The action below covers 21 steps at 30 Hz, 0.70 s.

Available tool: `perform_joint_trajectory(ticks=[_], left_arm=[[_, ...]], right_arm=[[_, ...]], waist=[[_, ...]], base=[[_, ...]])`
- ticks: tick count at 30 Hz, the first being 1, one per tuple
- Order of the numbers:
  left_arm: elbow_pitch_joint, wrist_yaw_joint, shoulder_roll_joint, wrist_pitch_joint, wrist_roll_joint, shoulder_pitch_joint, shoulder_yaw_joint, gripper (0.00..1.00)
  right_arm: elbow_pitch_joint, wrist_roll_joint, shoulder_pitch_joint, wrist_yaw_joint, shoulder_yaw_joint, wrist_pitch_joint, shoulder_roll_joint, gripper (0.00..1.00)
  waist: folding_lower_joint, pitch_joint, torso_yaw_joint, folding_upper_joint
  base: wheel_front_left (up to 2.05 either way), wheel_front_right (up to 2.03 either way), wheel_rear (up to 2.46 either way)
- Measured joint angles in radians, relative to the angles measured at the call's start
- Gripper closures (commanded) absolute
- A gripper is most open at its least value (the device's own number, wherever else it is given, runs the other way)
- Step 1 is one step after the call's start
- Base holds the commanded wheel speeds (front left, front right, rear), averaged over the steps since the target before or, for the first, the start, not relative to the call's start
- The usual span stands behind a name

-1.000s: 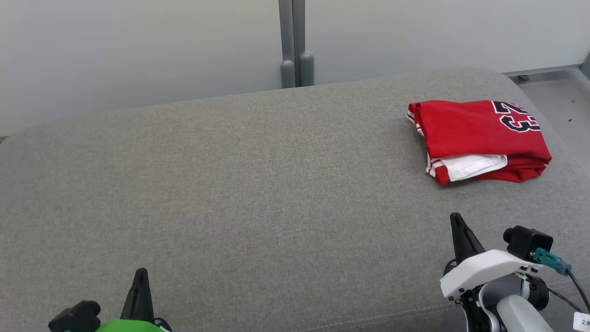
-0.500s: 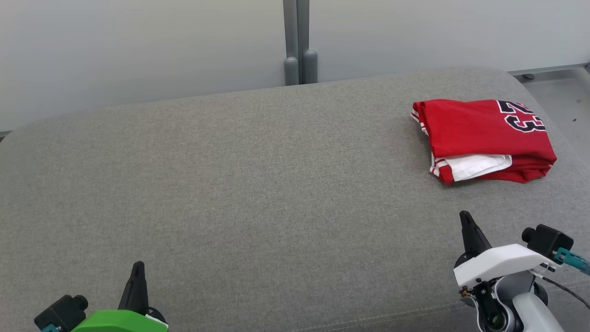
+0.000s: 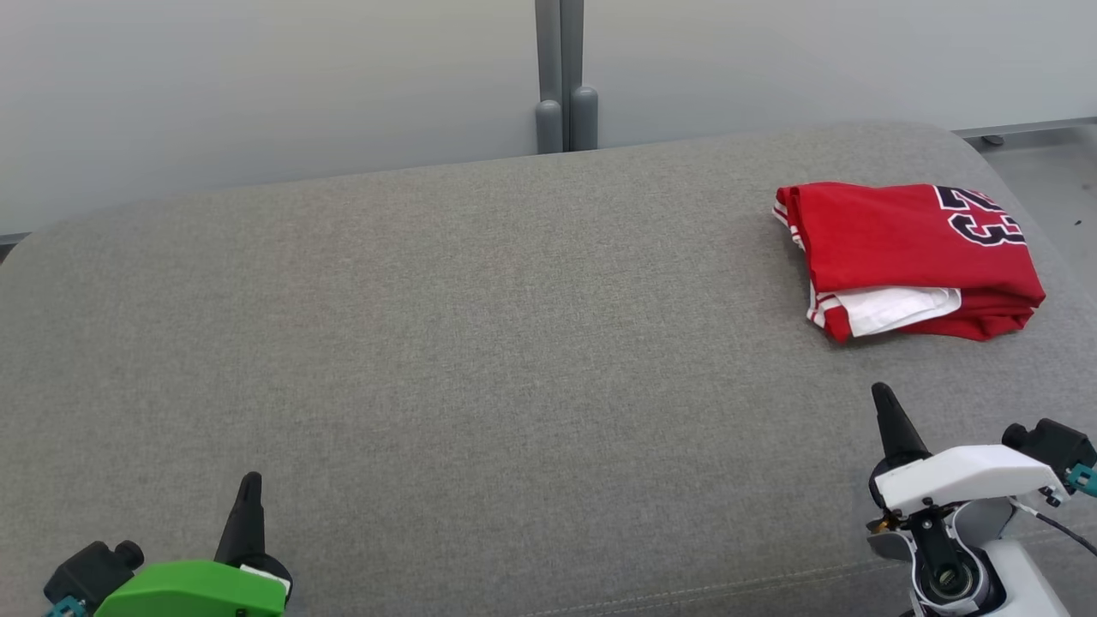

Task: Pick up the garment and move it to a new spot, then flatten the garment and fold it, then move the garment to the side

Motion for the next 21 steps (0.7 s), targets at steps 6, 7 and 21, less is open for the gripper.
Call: perform_joint_trajectory(ticks=[6, 7, 21], left_arm=[[0.010, -0.013, 0.001, 0.017, -0.074, -0.018, 0.009, 1.00], [0.012, -0.017, 0.002, 0.024, -0.084, -0.019, 0.011, 1.00], [0.033, -0.051, 0.004, 0.064, -0.254, -0.051, 0.033, 1.00]], right_arm=[[0.000, 0.082, -0.003, 0.014, -0.027, 0.025, 0.004, 1.00], [-0.001, 0.094, -0.003, 0.017, -0.031, 0.026, 0.005, 1.00], [-0.002, 0.273, -0.011, 0.046, -0.088, 0.070, 0.015, 1.00]], waist=[[0.0000, 0.003, 0.004, 0.0000], [0.0000, 0.004, 0.005, 0.0000], [0.0000, 0.011, 0.015, 0.0000]], base=[[0.00, 0.00, 0.00], [0.00, 0.00, 0.00], [0.00, 0.00, 0.00]])
